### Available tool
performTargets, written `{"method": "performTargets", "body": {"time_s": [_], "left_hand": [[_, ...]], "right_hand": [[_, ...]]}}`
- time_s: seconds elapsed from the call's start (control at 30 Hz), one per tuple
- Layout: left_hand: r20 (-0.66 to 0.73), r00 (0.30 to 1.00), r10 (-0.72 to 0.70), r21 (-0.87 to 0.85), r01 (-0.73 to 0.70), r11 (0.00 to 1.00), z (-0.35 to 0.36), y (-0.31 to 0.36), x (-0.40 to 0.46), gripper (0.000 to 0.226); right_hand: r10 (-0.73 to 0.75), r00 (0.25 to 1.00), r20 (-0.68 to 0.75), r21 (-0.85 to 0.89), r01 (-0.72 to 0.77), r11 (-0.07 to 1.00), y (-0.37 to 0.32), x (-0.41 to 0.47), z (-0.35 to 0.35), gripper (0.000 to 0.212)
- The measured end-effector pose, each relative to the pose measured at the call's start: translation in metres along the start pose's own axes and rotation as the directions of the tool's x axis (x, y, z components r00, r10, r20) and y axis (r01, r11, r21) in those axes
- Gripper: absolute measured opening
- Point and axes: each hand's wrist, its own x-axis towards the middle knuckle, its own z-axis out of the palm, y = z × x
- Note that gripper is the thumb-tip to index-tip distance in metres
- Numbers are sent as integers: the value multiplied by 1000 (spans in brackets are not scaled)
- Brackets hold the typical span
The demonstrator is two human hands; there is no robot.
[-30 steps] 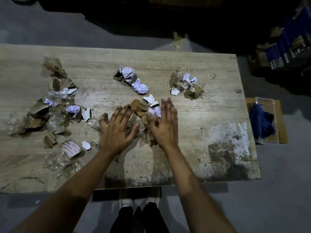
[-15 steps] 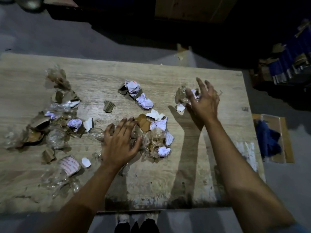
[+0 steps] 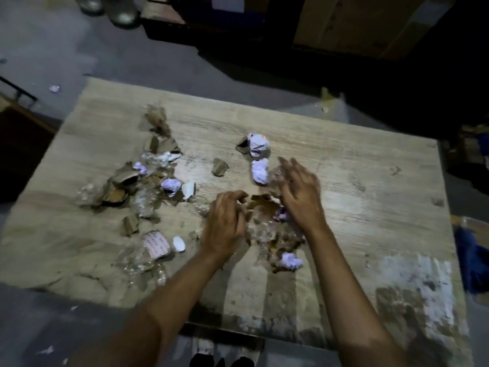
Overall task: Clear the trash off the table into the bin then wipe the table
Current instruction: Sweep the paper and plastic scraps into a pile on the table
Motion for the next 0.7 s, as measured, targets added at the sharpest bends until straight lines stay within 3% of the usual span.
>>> {"method": "performTargets", "body": {"time_s": [0.1, 0.17, 0.27, 0.37, 0.43, 0.53, 0.63, 0.67, 0.7], "left_hand": [[-96, 988, -118, -138, 104, 985, -9, 10, 10, 40], [-120, 967, -223, -302, 179, 936, -17, 21, 18, 35], [-98, 902, -420, -606, 281, 744, -21, 31, 32, 21], [-32, 753, -657, -793, 381, 475, -14, 33, 41, 20], [40, 706, -707, -846, 401, 352, -12, 34, 46, 24], [148, 684, -714, -864, 441, 243, -16, 33, 53, 27], [467, 542, -698, -862, 454, -225, -23, 18, 60, 21], [525, 519, -675, -843, 427, -328, -24, 11, 60, 19], [549, 508, -664, -831, 417, -368, -24, 5, 58, 19]], "right_hand": [[33, 993, -114, -65, -41, 997, 0, -48, -12, 69], [59, 997, -49, -128, -65, 990, -4, -82, -11, 85], [87, 995, 46, -216, -75, 973, -14, -111, 2, 98], [86, 996, -5, -265, -84, 961, -37, -111, 25, 92], [80, 997, -17, -304, -82, 949, -51, -103, 41, 85], [97, 993, -67, -345, -114, 932, -61, -95, 53, 80], [108, 987, -119, -356, -144, 923, -68, -92, 56, 78], [102, 988, -111, -356, -136, 925, -71, -91, 58, 75], [84, 992, -98, -366, -115, 924, -75, -90, 60, 70]]}}
